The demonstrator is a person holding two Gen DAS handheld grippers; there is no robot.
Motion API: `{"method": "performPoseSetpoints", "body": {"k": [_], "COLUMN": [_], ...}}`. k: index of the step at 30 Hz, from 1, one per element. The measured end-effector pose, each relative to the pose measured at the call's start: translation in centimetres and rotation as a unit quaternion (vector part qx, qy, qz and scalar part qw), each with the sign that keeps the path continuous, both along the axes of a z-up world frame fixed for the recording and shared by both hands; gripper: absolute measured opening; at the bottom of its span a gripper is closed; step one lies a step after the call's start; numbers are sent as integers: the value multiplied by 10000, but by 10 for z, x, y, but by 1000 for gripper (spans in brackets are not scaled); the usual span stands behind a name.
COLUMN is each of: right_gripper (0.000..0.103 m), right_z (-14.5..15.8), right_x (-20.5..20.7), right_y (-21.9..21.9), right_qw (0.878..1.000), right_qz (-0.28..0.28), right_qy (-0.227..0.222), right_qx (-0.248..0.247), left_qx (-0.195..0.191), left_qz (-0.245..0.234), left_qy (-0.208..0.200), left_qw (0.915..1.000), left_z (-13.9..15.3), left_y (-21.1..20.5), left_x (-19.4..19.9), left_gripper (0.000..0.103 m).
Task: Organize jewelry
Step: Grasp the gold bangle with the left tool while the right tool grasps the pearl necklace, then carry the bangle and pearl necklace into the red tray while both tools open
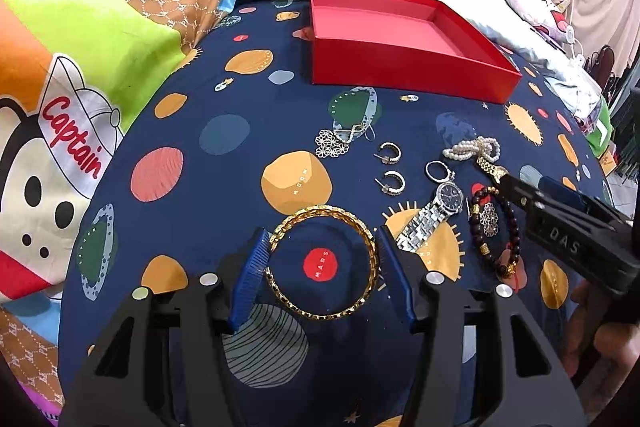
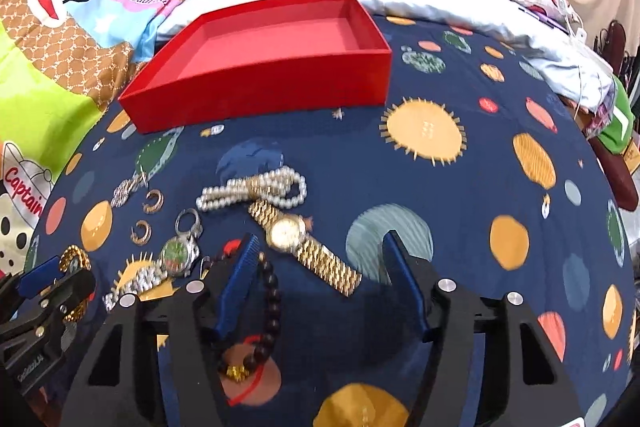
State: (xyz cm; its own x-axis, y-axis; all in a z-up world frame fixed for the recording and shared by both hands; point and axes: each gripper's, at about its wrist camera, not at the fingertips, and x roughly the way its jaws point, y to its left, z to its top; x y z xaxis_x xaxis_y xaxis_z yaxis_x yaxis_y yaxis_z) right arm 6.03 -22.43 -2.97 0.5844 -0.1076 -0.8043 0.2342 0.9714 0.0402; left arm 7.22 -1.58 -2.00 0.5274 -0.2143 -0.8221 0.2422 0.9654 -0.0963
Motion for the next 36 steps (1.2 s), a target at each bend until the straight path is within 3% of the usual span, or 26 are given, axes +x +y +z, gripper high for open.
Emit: {"method": "performPoseSetpoints", "body": {"k": [7, 22, 25, 30, 36], "right_gripper": [62, 65, 54, 23, 23], "right_z": [-4, -8, -8, -7, 1], "right_x": [13, 52, 54, 51, 42], "right_y": [-5, 7, 8, 7, -1], "right_qw": [9997, 9983, 9981, 9982, 9981], "right_qz": [78, 576, 615, 602, 521], "right_qy": [33, 56, 43, 29, -69], "right_qx": [233, -19, -28, -1, 330], "left_qx": [-42, -56, -58, -62, -80], "left_qz": [2, 41, 57, 78, 37], "left_qy": [3, 72, 71, 65, -12], "left_qw": [10000, 9999, 9999, 9999, 10000], "left_z": [0, -4, -4, -4, 2], "left_y": [-2, -4, -4, -3, -5], "left_x": [5, 17, 19, 24, 23], "left_gripper": [53, 53, 53, 53, 53]}}
